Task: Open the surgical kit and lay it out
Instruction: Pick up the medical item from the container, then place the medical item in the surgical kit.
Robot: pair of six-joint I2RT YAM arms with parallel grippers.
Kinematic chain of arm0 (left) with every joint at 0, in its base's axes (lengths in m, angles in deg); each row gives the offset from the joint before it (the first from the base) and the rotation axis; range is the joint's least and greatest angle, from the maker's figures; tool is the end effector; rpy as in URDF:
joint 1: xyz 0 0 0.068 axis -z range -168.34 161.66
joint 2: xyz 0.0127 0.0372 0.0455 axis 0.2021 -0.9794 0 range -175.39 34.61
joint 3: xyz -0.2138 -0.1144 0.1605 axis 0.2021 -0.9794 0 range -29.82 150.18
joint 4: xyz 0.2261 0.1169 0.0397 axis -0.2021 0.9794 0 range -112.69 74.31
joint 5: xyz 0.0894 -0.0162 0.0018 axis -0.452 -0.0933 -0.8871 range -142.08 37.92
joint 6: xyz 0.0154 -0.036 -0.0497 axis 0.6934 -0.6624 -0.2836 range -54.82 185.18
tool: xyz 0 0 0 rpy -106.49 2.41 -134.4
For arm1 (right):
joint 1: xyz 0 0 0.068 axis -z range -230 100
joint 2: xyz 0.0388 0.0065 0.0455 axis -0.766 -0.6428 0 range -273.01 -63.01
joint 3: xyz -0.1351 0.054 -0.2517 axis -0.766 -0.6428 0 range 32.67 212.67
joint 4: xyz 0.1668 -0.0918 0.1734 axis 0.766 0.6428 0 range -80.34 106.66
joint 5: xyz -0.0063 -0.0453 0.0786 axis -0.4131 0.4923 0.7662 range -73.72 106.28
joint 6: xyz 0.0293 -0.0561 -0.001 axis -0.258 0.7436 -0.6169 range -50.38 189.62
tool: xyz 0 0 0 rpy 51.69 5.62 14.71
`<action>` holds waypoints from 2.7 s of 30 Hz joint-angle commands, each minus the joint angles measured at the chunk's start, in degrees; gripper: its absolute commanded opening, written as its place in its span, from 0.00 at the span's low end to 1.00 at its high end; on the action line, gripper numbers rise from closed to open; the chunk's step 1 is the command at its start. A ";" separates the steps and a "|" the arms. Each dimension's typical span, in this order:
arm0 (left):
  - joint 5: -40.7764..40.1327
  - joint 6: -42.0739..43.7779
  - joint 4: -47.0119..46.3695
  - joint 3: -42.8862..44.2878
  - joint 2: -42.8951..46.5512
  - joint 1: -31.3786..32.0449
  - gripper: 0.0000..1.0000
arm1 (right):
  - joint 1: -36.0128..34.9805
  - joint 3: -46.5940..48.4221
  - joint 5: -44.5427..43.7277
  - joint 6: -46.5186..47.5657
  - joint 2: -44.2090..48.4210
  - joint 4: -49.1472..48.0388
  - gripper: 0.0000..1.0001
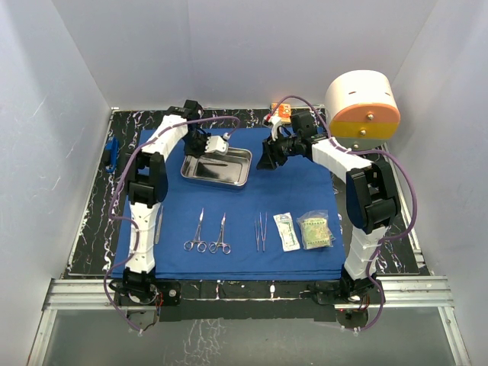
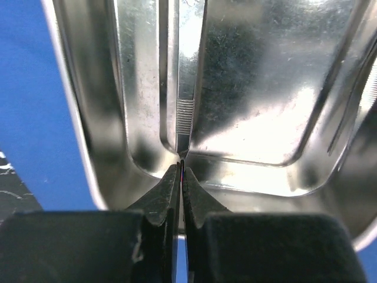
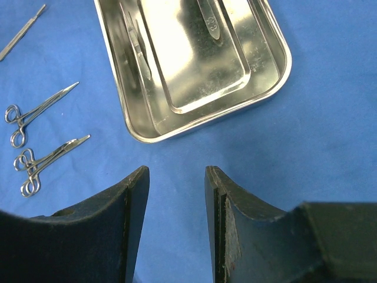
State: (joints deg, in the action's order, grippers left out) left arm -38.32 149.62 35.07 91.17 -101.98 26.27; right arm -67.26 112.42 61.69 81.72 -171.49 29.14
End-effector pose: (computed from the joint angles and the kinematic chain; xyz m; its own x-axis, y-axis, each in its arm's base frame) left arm 0.4887 -0.1395 0.1846 0.2197 0.9418 -0.2546 0.9529 -0.1512 0.2629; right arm 0.3923 0.1582 0.2376 -0.5576 -0.3274 -0.7628 -0.7960 0.4714 0.3796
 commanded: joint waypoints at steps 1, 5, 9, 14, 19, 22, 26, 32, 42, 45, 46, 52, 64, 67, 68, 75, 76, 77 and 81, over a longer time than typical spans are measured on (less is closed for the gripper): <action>4.35 2.26 0.22 -1.87 8.79 0.08 0.00 | 0.47 3.27 1.17 0.82 3.19 -0.62 0.41; 5.31 3.65 0.02 -3.95 10.91 0.14 0.00 | 0.52 4.04 1.98 0.53 3.11 -0.21 0.41; 6.29 4.31 -0.73 -6.41 13.48 0.11 0.00 | 0.47 4.45 3.69 -0.99 2.68 -1.34 0.41; 8.53 4.46 -2.38 -9.68 17.45 0.11 0.00 | -0.15 6.42 6.66 -7.59 0.38 -5.36 0.42; 10.18 5.49 -3.36 -13.89 22.03 0.41 0.00 | -1.48 10.41 9.13 -15.64 -3.76 -8.31 0.50; 10.25 5.73 -4.14 -16.07 24.49 0.81 0.00 | -2.60 12.94 10.33 -19.86 -6.60 -8.93 0.54; 10.68 5.82 -4.34 -17.58 27.11 1.07 0.00 | -3.83 14.92 12.04 -25.01 -9.43 -11.31 0.60; 11.51 5.43 -3.71 -18.69 28.78 2.18 0.00 | -5.94 16.89 14.57 -30.25 -13.20 -12.98 0.62; 11.20 5.64 -3.72 -18.96 28.80 3.31 0.00 | -7.00 16.31 17.23 -37.69 -15.91 -18.76 0.48; 10.96 5.64 -3.72 -19.04 28.60 3.56 0.00 | -7.00 16.43 18.48 -38.81 -16.77 -19.59 0.37; 10.94 5.69 -3.71 -19.04 28.44 3.62 0.00 | -7.00 16.34 18.65 -38.97 -16.90 -19.72 0.35; 11.22 5.57 -3.37 -19.04 28.15 3.85 0.00 | -6.99 15.98 18.75 -38.90 -17.21 -19.92 0.14; 16.60 -25.65 -15.33 -24.94 35.92 0.40 0.53 | -6.87 11.75 10.70 -32.28 -9.53 -19.61 0.00; 17.85 -42.65 -25.20 -26.71 38.44 -2.51 0.72 | -6.89 10.10 5.96 -29.73 -6.30 -19.55 0.00; 18.65 -49.38 -28.47 -27.53 39.35 -3.17 0.75 | -6.90 9.55 3.41 -28.89 -5.06 -19.79 0.00; 15.79 -94.76 -40.85 -31.46 40.98 -3.50 0.79 | -8.76 6.85 -12.67 -23.36 2.85 -22.27 0.00; 15.41 -99.29 -40.96 -31.39 40.72 -3.46 0.79 | -9.21 7.14 -14.50 -22.73 3.30 -21.77 0.00; 15.25 -104.98 -41.09 -31.21 40.54 -3.49 0.79 | -9.72 7.51 -16.35 -22.02 3.60 -20.98 0.00; 17.69 -118.48 -42.21 -29.82 38.88 -3.45 0.79 | -11.88 8.41 -22.07 -19.31 4.77 -18.65 0.00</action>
State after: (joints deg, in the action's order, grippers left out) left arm -23.22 55.18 -3.99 60.79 -62.59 22.58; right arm -76.78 119.22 48.75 58.07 -169.05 10.78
